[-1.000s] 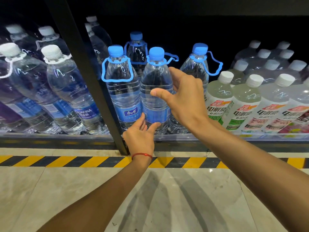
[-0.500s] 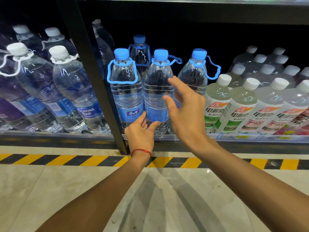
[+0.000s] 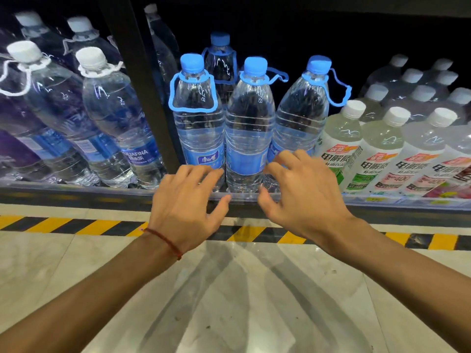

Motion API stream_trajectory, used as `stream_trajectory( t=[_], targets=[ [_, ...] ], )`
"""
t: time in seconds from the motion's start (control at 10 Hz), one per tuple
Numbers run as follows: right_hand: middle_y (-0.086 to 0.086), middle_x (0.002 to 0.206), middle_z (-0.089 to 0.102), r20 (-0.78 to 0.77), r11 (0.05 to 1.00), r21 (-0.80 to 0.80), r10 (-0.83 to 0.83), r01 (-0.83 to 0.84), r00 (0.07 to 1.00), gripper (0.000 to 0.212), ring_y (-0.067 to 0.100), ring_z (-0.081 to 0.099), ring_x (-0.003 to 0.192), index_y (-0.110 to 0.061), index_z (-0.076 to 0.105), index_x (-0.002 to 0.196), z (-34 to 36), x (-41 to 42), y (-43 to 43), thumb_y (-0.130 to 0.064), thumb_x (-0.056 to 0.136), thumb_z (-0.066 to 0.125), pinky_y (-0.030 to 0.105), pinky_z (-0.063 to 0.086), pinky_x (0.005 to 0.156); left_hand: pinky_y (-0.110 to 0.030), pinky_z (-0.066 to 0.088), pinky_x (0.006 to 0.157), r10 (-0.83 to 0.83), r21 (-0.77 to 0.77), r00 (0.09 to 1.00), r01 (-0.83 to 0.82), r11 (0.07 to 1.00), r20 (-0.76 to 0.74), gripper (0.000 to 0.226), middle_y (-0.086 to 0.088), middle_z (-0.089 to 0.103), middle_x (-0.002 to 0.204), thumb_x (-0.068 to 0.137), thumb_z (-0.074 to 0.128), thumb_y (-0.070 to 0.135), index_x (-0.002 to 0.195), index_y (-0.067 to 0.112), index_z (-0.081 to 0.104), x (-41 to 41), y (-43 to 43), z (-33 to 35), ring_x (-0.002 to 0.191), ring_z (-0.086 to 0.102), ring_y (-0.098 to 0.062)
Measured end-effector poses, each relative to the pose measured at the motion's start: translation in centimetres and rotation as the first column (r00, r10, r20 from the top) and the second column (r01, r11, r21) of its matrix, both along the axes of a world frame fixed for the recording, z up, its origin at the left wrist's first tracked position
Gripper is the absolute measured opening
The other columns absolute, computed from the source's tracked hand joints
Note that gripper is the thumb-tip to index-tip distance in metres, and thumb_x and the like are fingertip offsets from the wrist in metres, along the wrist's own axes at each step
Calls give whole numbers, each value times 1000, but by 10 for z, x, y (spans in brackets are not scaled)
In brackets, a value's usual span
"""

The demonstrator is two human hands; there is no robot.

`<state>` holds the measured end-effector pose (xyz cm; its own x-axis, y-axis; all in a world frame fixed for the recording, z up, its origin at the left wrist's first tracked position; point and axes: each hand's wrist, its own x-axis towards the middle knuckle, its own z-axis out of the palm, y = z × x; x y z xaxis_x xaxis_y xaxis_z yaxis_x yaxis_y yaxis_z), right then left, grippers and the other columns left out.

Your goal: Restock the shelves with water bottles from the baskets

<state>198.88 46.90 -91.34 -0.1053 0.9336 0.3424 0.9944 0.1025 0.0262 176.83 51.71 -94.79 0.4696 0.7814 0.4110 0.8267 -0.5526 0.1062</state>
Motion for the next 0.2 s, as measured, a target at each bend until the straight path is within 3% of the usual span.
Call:
stream_trajectory(
  t=[0.1, 0.2],
  targets=[
    [3, 91, 65, 49, 993, -121, 19, -13, 999, 60, 30, 59, 85, -14, 75, 96, 5, -14, 10, -56, 83, 35, 39, 44, 72, -45, 46, 85, -6, 21, 991, 9, 1000, -133, 53, -5, 63, 130, 97, 48, 52, 134, 17, 63, -17, 5, 19, 119, 56, -29],
    [7, 97, 61, 18, 992, -121, 47, -45, 999, 58, 32, 58, 88, -11, 71, 100, 21, -26, 7, -56, 85, 39, 41, 45, 71, -48, 46, 95, 7, -47, 979, -17, 999, -205, 57, -7, 58, 140, 97, 45, 54, 138, 19, 59, -25, -2, 43, 131, 50, -30]
  ],
)
